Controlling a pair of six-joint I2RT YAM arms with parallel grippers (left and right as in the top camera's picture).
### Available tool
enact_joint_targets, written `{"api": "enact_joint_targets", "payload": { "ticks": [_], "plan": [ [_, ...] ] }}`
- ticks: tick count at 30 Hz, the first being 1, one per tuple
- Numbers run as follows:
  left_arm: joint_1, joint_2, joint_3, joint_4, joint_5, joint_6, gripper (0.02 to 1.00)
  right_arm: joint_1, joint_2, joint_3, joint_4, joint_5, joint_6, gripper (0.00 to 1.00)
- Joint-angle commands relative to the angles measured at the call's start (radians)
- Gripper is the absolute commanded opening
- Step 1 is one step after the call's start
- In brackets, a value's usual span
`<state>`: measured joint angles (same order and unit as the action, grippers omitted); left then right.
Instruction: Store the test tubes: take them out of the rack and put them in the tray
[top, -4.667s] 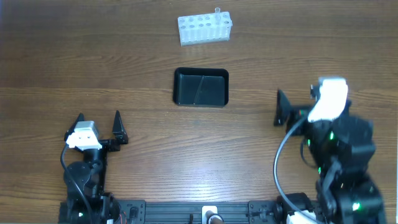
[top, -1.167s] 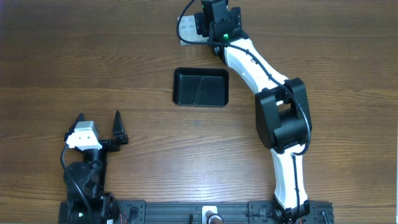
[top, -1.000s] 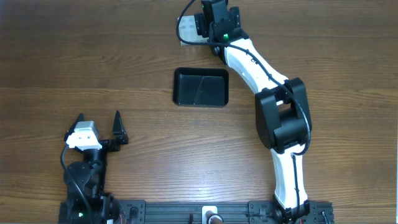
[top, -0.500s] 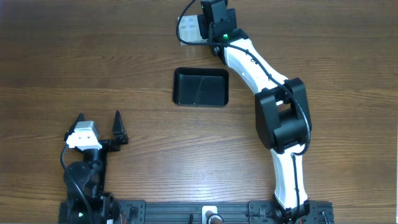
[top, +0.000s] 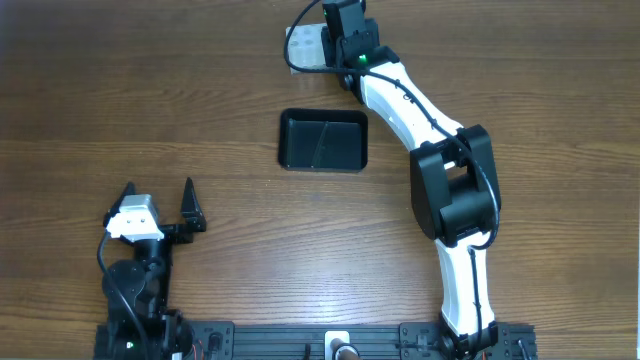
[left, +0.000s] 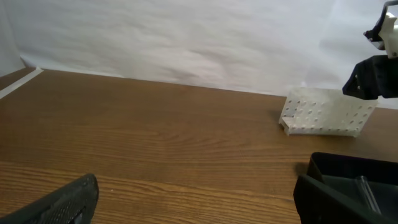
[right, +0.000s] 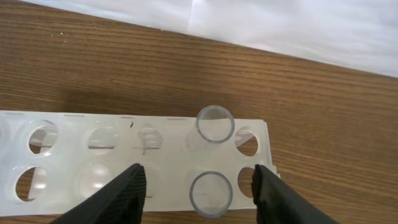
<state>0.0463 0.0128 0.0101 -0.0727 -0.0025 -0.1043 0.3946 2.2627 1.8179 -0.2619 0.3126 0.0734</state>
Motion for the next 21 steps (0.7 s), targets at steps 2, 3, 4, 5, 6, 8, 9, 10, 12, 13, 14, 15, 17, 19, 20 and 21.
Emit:
{"api": "enact_joint_targets", "payload": {
  "ticks": [2,3,4,5,6,8,9,10,12,13,14,15,17,19,20,21],
  "plan": [
    [0.005,-0.007,-0.004,-0.003,0.013,0.015,0.996,0.009,0.024,0.027,0.000,0.003,0.008,0.472],
    [0.005,-0.007,-0.004,-0.003,0.013,0.015,0.998,0.009,0.024,0.027,0.000,0.003,0.008,0.461],
    [0.005,-0.007,-0.004,-0.003,0.013,0.015,0.998,0.009,0.024,0.027,0.000,0.003,0.008,0.454],
    [0.005,-0.007,-0.004,-0.003,0.013,0.015,0.998,0.009,0.024,0.027,0.000,0.003,0.008,0.450],
    [0.005,-0.007,-0.004,-0.003,0.013,0.015,0.998,0.010,0.024,0.027,0.000,0.005,0.008,0.446],
    [0.005,-0.007,-0.004,-0.003,0.013,0.015,0.998,0.011,0.024,0.027,0.000,0.023,0.008,0.415],
    [0.005,-0.007,-0.004,-0.003,0.013,0.015,0.998,0.012,0.024,0.027,0.000,0.031,0.008,0.397],
    [0.005,-0.007,-0.004,-0.003,0.013,0.015,0.998,0.013,0.024,0.027,0.000,0.034,0.008,0.380],
    [0.005,-0.007,-0.004,-0.003,0.013,0.015,0.998,0.013,0.024,0.027,0.000,0.033,0.008,0.338],
    [0.005,-0.007,-0.004,-0.003,0.013,0.015,0.996,0.013,0.024,0.027,0.000,0.033,0.008,0.325],
    [0.005,-0.007,-0.004,-0.003,0.013,0.015,0.998,0.013,0.024,0.027,0.000,0.034,0.008,0.316],
    [0.005,-0.007,-0.004,-0.003,0.013,0.015,0.998,0.013,0.024,0.027,0.000,0.034,0.008,0.301],
    [0.005,-0.007,-0.004,-0.003,0.013,0.015,0.998,0.013,0.024,0.027,0.000,0.034,0.008,0.275],
    [0.005,-0.007,-0.004,-0.003,0.013,0.015,0.998,0.013,0.024,0.027,0.000,0.036,0.008,0.248],
    [0.005,-0.007,-0.004,-0.003,0.013,0.015,0.998,0.013,0.024,0.027,0.000,0.037,0.008,0.240],
    [0.005,-0.007,-0.004,-0.003,0.013,0.015,0.998,0.013,0.024,0.027,0.000,0.037,0.008,0.229]
  ]
}}
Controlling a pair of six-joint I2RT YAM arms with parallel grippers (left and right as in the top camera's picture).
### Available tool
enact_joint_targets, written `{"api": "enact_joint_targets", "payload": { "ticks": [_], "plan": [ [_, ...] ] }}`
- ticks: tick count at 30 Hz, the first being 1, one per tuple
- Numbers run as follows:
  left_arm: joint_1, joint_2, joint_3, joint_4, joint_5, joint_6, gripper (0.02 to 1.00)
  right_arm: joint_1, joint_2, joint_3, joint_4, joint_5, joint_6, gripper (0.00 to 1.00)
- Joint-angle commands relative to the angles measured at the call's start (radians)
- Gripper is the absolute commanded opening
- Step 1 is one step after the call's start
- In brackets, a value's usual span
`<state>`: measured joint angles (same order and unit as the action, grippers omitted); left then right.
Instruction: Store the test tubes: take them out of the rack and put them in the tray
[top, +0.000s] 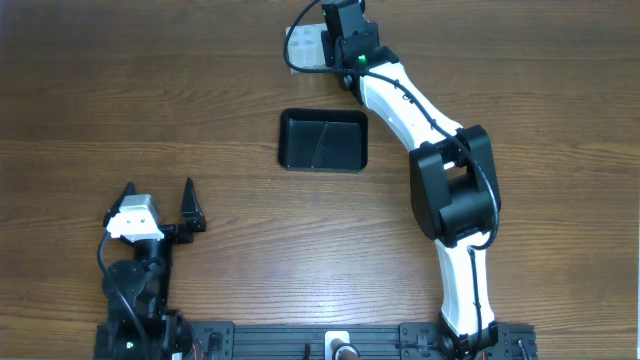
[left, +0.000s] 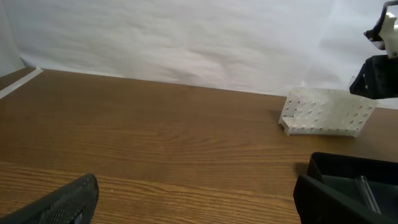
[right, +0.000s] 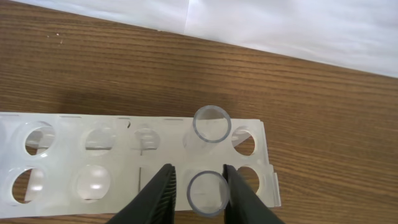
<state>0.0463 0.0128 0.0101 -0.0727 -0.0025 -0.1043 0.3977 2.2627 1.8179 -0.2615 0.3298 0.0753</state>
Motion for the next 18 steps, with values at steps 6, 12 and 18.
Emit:
{"api": "enact_joint_targets", "payload": {
  "ticks": [6,12,18],
  "plan": [
    [0.005,-0.007,-0.004,-0.003,0.013,0.015,0.998,0.010,0.024,0.027,0.000,0.039,0.006,0.207],
    [0.005,-0.007,-0.004,-0.003,0.013,0.015,0.998,0.010,0.029,0.027,0.012,0.039,0.006,0.360],
    [0.005,-0.007,-0.004,-0.003,0.013,0.015,0.998,0.010,0.035,0.027,0.014,0.039,0.006,0.301]
  ]
}}
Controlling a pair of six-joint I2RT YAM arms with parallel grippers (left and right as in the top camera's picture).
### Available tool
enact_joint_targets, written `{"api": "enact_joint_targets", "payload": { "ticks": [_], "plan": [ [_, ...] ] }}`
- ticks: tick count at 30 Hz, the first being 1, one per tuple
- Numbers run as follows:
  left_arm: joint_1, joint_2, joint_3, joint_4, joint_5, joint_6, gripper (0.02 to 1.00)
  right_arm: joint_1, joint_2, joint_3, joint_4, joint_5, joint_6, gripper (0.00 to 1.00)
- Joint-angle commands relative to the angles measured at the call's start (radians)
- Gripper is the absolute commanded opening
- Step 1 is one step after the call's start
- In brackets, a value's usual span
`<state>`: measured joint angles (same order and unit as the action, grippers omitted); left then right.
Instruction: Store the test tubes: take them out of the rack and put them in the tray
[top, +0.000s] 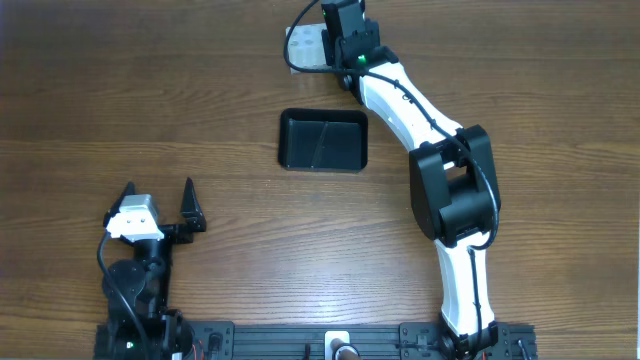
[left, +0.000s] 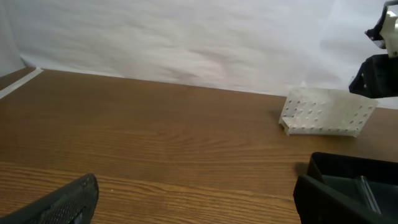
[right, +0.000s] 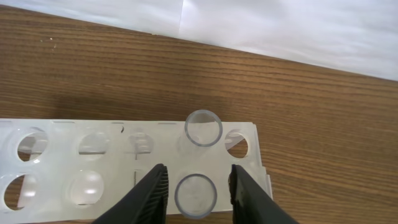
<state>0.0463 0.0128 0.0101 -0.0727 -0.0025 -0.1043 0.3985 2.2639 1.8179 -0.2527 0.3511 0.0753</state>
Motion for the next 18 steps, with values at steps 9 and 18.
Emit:
{"api": "enact_joint_targets", "payload": {
  "ticks": [9,18],
  "plan": [
    [0.005,-0.007,-0.004,-0.003,0.013,0.015,0.998,0.009,0.037,0.027,0.006,0.017,0.006,0.150],
    [0.005,-0.007,-0.004,-0.003,0.013,0.015,0.996,0.010,0.037,0.027,0.007,0.017,0.006,0.117]
  ]
}}
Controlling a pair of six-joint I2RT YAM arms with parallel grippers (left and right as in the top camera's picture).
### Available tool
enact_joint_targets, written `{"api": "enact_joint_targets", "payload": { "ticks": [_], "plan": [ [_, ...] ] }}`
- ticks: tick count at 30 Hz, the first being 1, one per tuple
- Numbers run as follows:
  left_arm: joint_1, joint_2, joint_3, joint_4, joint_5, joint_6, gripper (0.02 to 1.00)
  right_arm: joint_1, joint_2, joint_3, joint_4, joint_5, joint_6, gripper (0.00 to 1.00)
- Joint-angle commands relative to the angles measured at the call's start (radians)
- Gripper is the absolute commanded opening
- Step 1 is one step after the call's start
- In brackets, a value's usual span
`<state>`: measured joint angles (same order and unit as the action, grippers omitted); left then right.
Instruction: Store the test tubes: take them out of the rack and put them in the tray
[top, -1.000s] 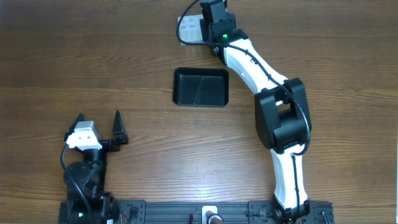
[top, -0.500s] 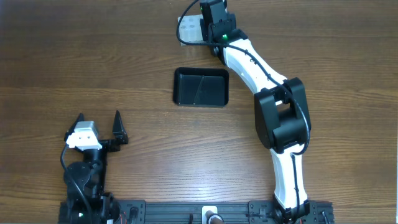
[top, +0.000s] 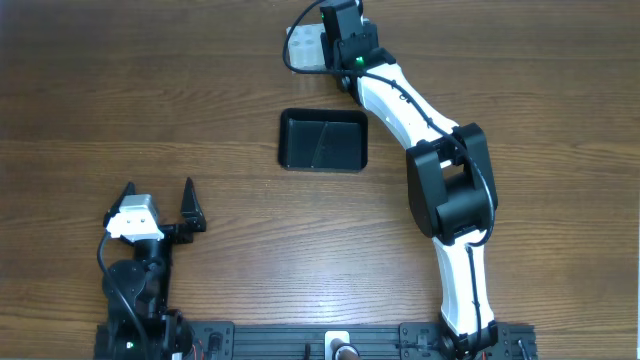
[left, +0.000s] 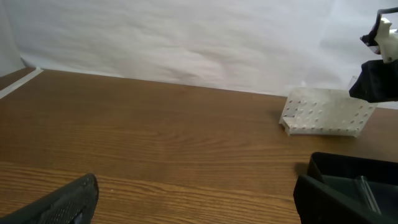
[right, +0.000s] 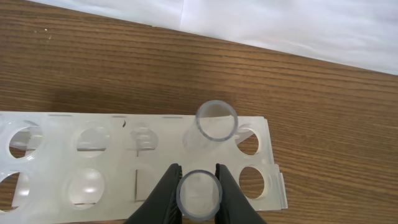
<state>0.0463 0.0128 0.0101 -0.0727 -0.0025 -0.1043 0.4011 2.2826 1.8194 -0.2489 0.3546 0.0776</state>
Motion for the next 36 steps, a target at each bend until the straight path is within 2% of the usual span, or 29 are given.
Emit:
{"api": "enact_joint_targets", "payload": {
  "ticks": [1,36],
  "plan": [
    [0.004,-0.007,-0.004,-0.003,0.013,0.015,0.996,0.007,0.018,0.026,0.003,0.014,0.004,0.115],
    [0.005,-0.007,-0.004,-0.003,0.013,0.015,0.996,0.032,-0.130,0.053,-0.006,0.040,0.003,0.075]
  ]
}}
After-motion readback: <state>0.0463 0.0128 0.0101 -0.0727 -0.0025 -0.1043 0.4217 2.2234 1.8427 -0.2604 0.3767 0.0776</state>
